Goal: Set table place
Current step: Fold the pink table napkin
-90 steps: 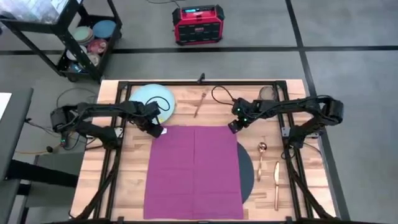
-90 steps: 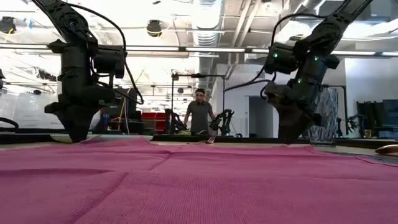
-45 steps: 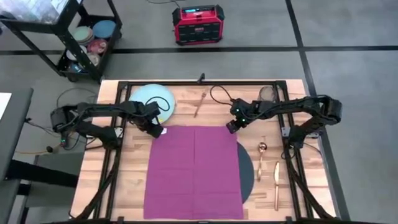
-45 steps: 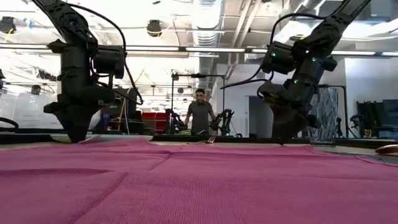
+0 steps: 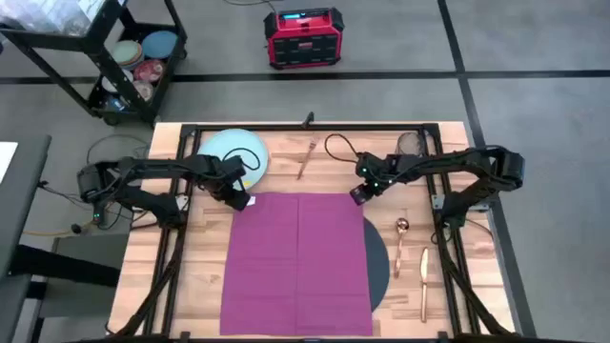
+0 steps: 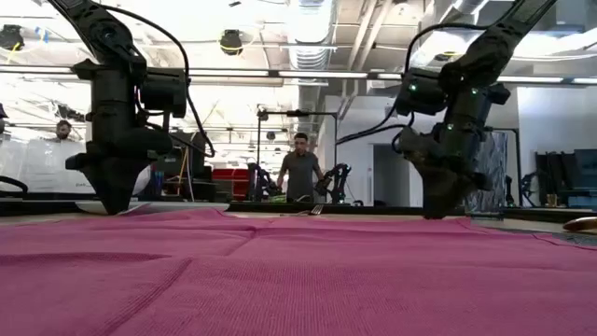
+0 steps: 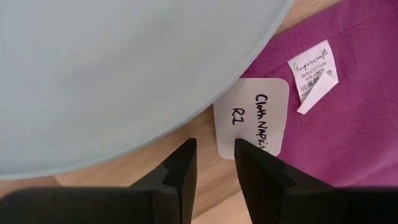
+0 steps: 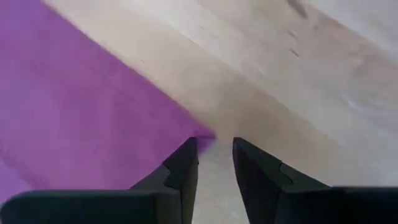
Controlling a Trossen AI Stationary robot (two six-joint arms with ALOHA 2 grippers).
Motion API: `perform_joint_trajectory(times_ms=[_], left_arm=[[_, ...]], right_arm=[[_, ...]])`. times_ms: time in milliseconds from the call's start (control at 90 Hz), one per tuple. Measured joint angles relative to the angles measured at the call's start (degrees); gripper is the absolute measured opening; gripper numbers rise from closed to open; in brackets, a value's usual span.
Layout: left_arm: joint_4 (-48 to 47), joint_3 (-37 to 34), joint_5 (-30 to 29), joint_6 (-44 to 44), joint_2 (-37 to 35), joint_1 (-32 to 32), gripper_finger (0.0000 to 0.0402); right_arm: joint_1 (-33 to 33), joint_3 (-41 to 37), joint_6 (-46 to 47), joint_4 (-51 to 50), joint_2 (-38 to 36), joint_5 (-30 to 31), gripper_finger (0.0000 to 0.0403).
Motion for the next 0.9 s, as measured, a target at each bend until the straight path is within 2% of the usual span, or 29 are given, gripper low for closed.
perform_joint_trajectory(times_ms=[400, 489, 611, 900], left_arm=[[-0.05, 0.00, -0.01, 0.42, 0.00, 0.00, 0.0091], [-0.03, 0.00, 0.00, 0.61, 0.00, 0.00, 0.0091], [-0.05, 0.00, -0.01, 0.63, 0.00, 0.00, 0.0091], [-0.10, 0.00, 0.01, 0.59, 0.00, 0.00, 0.0091]], right_arm=[[1.97, 0.22, 0.39, 4.79, 3.78, -1.60, 0.0085], [1.88, 0.17, 0.46, 4.96, 3.82, -1.90, 0.0066], [1.99, 0.06, 0.29, 5.62, 3.64, -1.85, 0.0011], [2.22, -0.09, 2.16, 4.91, -2.61, -1.68, 0.0000]])
